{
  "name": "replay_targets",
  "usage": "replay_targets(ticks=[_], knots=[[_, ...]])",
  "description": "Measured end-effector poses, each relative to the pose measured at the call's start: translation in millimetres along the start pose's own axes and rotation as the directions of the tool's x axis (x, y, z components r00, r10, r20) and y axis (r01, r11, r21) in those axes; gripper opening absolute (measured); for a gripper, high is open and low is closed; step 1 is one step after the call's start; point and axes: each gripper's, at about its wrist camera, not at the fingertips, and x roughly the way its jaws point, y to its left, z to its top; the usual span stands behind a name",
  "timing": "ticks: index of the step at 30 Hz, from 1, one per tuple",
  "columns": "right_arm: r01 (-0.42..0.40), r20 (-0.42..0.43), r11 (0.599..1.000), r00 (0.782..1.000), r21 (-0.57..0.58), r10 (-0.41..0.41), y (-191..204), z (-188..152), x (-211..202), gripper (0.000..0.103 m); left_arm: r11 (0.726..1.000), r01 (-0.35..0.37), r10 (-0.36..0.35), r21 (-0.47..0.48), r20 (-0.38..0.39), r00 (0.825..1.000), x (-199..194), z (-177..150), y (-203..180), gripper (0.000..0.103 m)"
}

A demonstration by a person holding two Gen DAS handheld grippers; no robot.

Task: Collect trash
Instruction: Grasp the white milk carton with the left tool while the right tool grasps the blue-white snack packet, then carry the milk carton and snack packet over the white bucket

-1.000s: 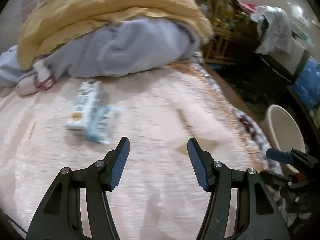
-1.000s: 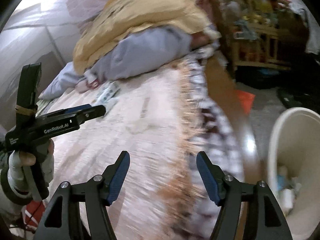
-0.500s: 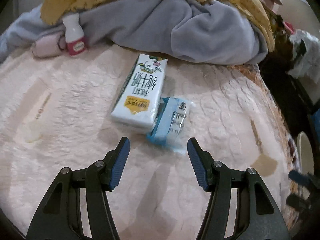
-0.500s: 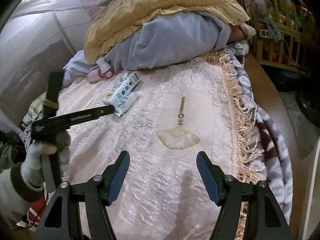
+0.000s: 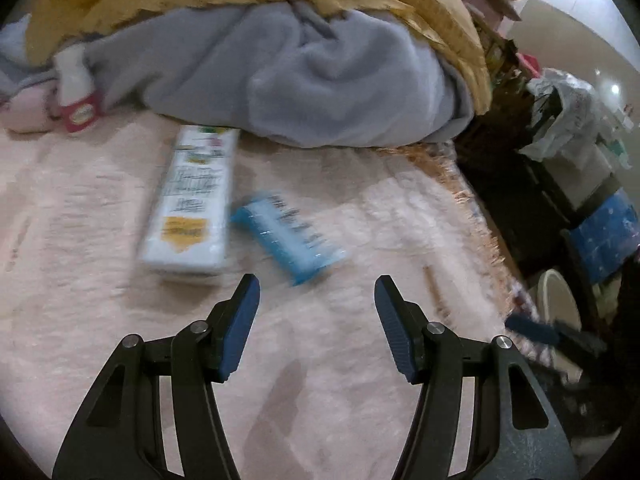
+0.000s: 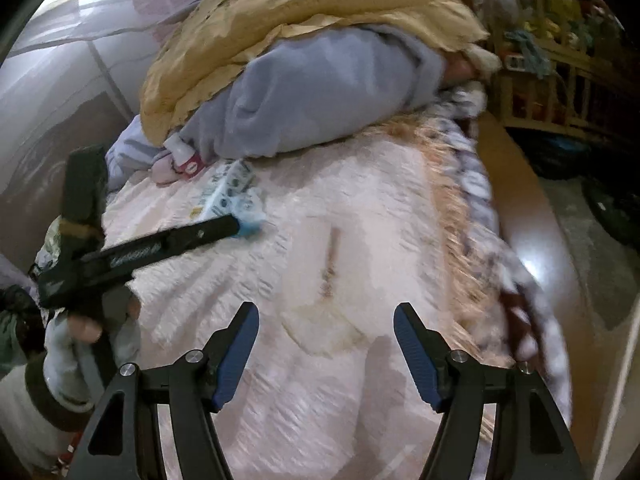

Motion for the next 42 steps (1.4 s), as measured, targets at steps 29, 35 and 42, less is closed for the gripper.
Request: replay_targets(ticks=[29,35,42], knots=[[0.053,-0.065,0.977,0.996,-0.207,-0.068,46,58,89,0.031,0.976,-0.212,0.209,-0.049,-0.060,0.976,60,62,59,0.067],[0.039,-0.035,0.985,0.998,-0.168,-0.046,35,35,54,0.031,0.978,-0.194,0.189,-0.072,-0.065,0.980,52,45,62,0.050],[0.027,-0.043,0.991,0.999,-0.128,-0.032,39,4,33,0.031,0.986,-0.166,0.166,0.003,-0.005,0.986,-3,4,27,0.050]])
